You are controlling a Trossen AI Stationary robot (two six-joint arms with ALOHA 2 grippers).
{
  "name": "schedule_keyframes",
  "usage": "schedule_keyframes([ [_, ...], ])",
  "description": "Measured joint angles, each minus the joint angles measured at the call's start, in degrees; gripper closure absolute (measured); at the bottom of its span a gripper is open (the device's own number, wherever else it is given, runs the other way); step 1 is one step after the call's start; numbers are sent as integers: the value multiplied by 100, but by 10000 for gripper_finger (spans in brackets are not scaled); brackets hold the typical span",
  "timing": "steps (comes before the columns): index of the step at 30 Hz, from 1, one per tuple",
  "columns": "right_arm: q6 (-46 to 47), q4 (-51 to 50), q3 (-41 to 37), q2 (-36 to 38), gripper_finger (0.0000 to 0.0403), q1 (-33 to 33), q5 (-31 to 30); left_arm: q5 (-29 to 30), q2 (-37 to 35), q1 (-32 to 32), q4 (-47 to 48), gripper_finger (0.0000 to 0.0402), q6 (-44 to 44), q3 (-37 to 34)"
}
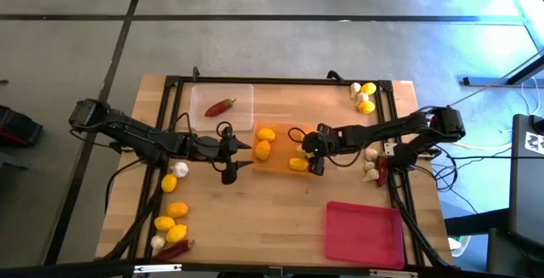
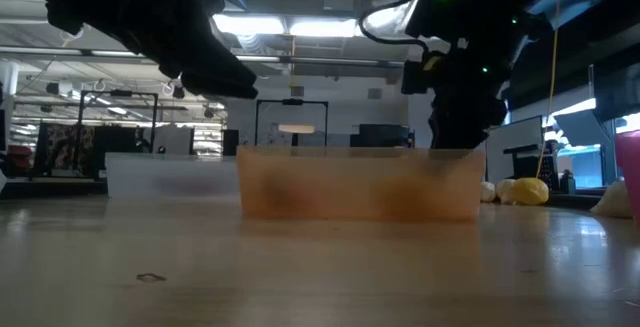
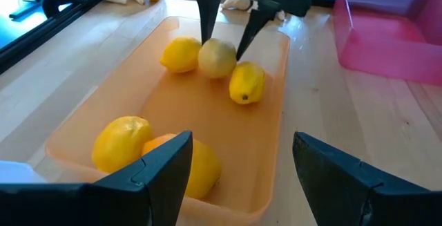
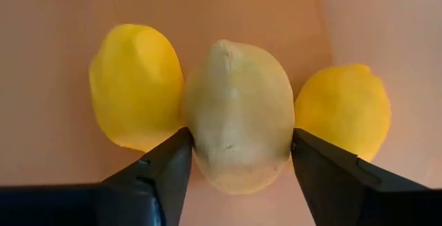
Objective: Sort produce into baskets
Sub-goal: Put the lemon into the orange bin
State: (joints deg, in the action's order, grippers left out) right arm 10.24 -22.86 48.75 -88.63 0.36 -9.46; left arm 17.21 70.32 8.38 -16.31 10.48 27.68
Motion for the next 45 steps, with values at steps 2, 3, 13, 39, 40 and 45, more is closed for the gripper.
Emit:
schedule_keyframes([
  [2,0,78,3,2,147,0,1,-1,0,-1,2,155,0,0],
  [3,0,41,4,20,141,0,3,-1,0,-1,-3,155,0,0],
  [13,-23,-1178,411,798,128,0,-301,0,0,0,15,155,0,0],
  [39,-686,-3615,356,1735,127,-2147,-1515,0,0,0,30,155,-22,0],
  [40,-767,-3603,339,1735,127,-2270,-1513,-1,0,0,31,155,-22,0],
  [45,-1051,-3290,243,1735,127,-2881,-1548,-1,0,-1,28,155,-55,0],
])
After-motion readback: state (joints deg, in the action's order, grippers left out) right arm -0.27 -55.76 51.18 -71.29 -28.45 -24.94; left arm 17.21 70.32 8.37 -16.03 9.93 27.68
